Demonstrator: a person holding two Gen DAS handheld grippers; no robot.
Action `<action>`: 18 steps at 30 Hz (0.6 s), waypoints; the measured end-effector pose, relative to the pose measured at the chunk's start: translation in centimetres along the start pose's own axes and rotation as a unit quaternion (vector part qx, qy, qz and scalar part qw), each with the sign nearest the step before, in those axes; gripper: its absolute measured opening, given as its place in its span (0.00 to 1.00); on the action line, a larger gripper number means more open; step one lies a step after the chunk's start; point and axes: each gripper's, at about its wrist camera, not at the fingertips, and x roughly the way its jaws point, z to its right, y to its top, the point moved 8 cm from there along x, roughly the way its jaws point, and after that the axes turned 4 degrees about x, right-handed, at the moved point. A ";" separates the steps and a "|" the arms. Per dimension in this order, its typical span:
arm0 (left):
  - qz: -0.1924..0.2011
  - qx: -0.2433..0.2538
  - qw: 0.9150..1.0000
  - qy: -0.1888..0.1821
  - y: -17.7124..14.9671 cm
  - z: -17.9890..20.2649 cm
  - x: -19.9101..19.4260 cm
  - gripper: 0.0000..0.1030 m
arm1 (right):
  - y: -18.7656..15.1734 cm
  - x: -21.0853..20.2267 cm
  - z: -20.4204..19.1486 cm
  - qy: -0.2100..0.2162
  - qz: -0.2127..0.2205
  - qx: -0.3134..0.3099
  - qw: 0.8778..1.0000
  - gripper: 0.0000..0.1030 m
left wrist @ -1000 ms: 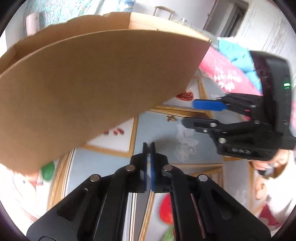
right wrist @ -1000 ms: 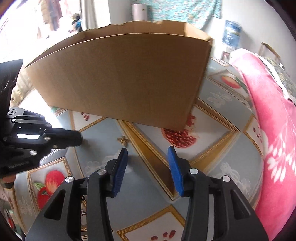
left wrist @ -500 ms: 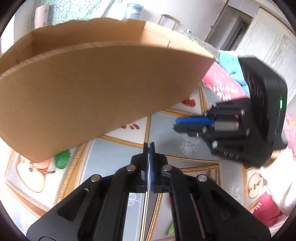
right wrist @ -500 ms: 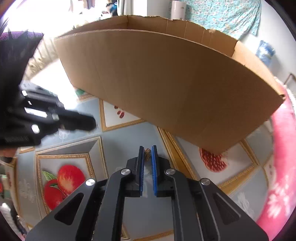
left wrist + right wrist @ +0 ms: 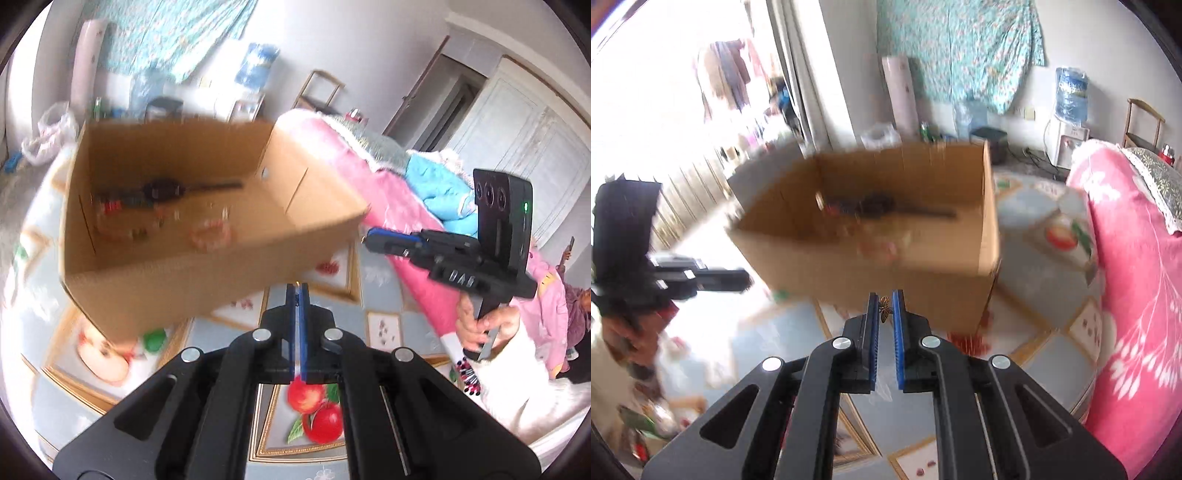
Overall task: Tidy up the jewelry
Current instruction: 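Carry the gold charm into the box and open both tools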
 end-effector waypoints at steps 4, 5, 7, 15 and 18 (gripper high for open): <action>-0.002 0.004 1.000 0.024 4.2 -1.4 0.0 0.01 | 5.1 0.1 1.2 0.025 0.004 0.040 0.999 0.08; -0.007 -0.003 1.000 0.031 4.9 -2.1 0.3 0.01 | 5.9 1.0 1.8 0.025 -0.002 0.046 0.999 0.08; -0.038 -0.027 0.998 0.039 6.7 -4.4 2.5 0.01 | 8.1 4.3 2.1 0.023 -0.037 0.066 0.997 0.08; -0.150 -0.119 0.976 0.103 7.3 -12.2 9.7 0.01 | 7.8 16.1 2.8 0.007 -0.209 0.127 0.970 0.08; -0.163 -0.153 0.971 0.079 6.4 -12.6 10.8 0.01 | 7.3 17.6 2.4 0.013 -0.226 0.137 0.964 0.08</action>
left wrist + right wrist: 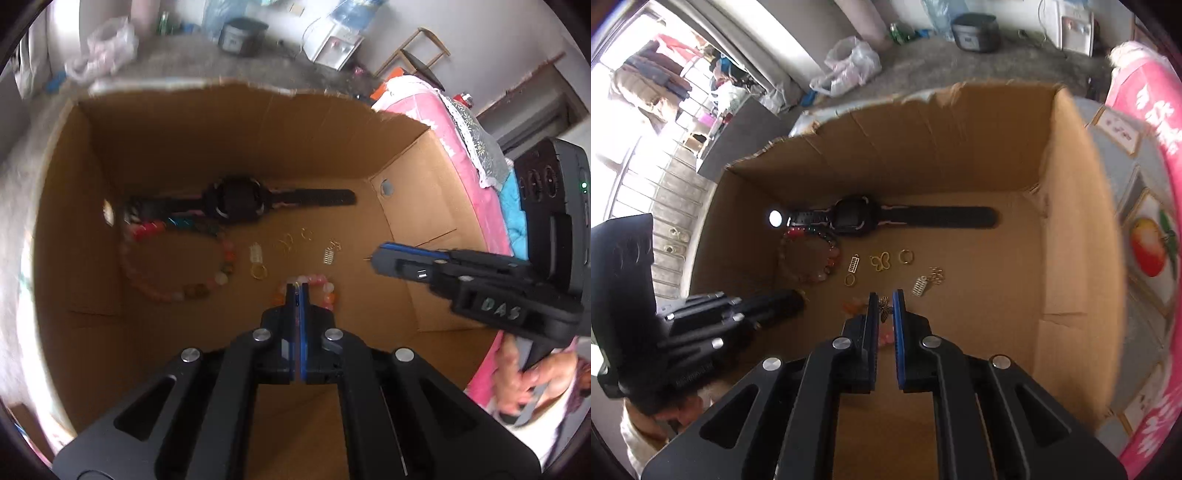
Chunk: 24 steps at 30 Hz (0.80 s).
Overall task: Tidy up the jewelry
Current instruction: 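Carry the gold charm into the box and open both tools, then withdraw both tools up and back out of the box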
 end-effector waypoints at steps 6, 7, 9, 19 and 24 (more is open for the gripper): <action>0.020 0.004 1.000 -0.004 -0.3 0.2 -0.2 0.05 | -0.2 1.3 0.1 -0.025 0.011 -0.011 1.000 0.09; 0.020 0.016 1.000 0.002 -0.7 0.5 -0.5 0.07 | -0.1 1.5 0.1 -0.034 0.012 -0.021 0.999 0.09; 0.021 0.043 0.999 0.011 -1.1 1.1 -1.1 0.13 | -0.4 1.2 -0.1 -0.051 0.016 -0.042 0.998 0.13; 0.010 0.149 0.978 0.144 -5.1 1.6 -2.2 0.12 | -3.4 -1.9 1.8 -0.240 0.025 -0.138 0.960 0.24; -0.006 0.147 0.978 0.147 -6.3 1.9 -1.9 0.11 | -5.9 -1.1 1.9 -0.298 0.001 -0.191 0.935 0.24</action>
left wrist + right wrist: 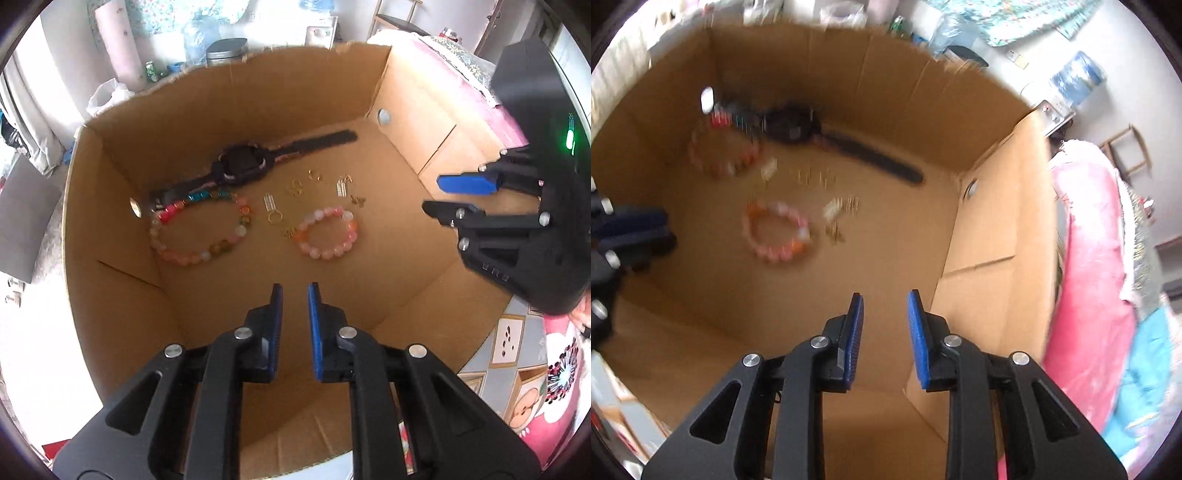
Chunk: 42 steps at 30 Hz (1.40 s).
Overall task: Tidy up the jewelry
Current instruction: 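Withdraw both tools up and back out of the box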
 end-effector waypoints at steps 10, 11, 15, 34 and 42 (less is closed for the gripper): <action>0.014 0.029 0.999 0.002 -6.4 2.9 -2.2 0.14 | -6.8 -1.0 -3.0 0.035 -0.031 -0.029 0.998 0.24; 0.017 0.034 0.999 0.009 -7.3 3.2 -2.6 0.14 | -7.7 -1.4 -3.3 0.036 -0.029 -0.034 0.998 0.24; 0.029 0.059 0.997 0.031 -10.1 4.4 -4.4 0.14 | -11.3 -3.2 -5.2 0.067 -0.022 -0.032 0.997 0.24; 0.112 -0.002 0.993 0.029 -17.5 7.1 -10.2 0.31 | -17.5 -7.1 -8.0 0.182 0.060 0.068 0.979 0.25; 0.205 -0.127 0.971 -0.003 -20.6 7.6 -14.5 0.76 | -20.0 -9.3 -9.2 0.194 0.131 0.135 0.963 0.39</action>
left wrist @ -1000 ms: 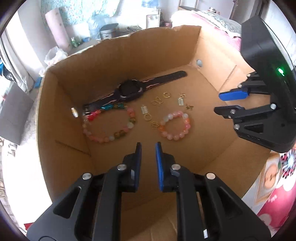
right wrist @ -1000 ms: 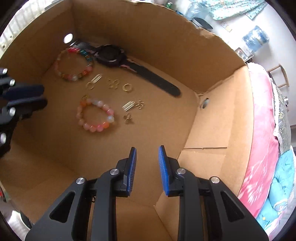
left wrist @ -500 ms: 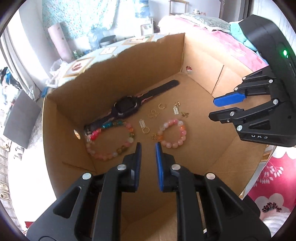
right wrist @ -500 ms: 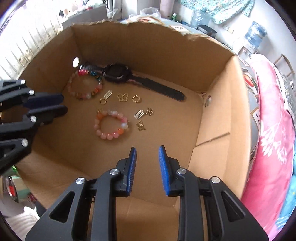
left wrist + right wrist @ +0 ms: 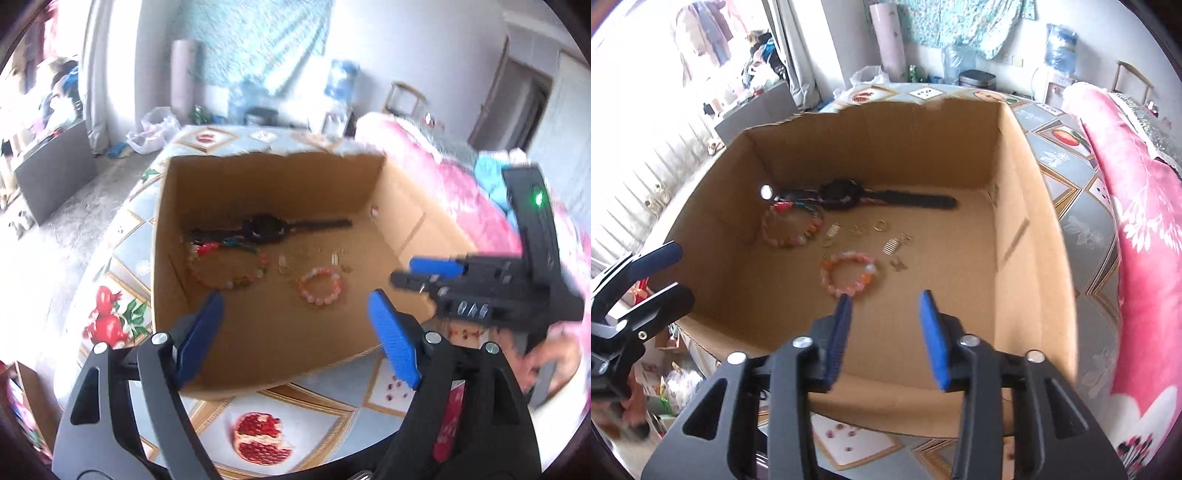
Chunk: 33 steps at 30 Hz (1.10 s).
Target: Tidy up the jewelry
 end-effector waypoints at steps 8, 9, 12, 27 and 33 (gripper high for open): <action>-0.015 -0.014 0.997 0.077 1.0 -1.4 1.3 0.87 | 0.8 -0.8 -0.7 -0.017 0.018 0.025 0.999 0.56; -0.015 -0.007 0.996 0.088 1.2 -1.3 1.4 0.87 | 1.1 -1.1 0.0 -0.021 0.034 0.042 0.998 0.58; -0.014 -0.011 0.996 0.090 1.7 -0.9 1.9 0.88 | 1.4 -2.2 0.2 0.003 0.068 0.077 0.995 0.59; -0.053 -0.018 0.994 0.097 0.6 -1.0 3.2 0.90 | 0.9 -3.2 0.8 -0.075 0.088 0.047 0.992 0.85; -0.059 -0.007 0.991 0.122 0.1 -1.4 3.5 0.90 | 0.7 -2.5 0.8 -0.097 0.088 0.031 0.991 0.86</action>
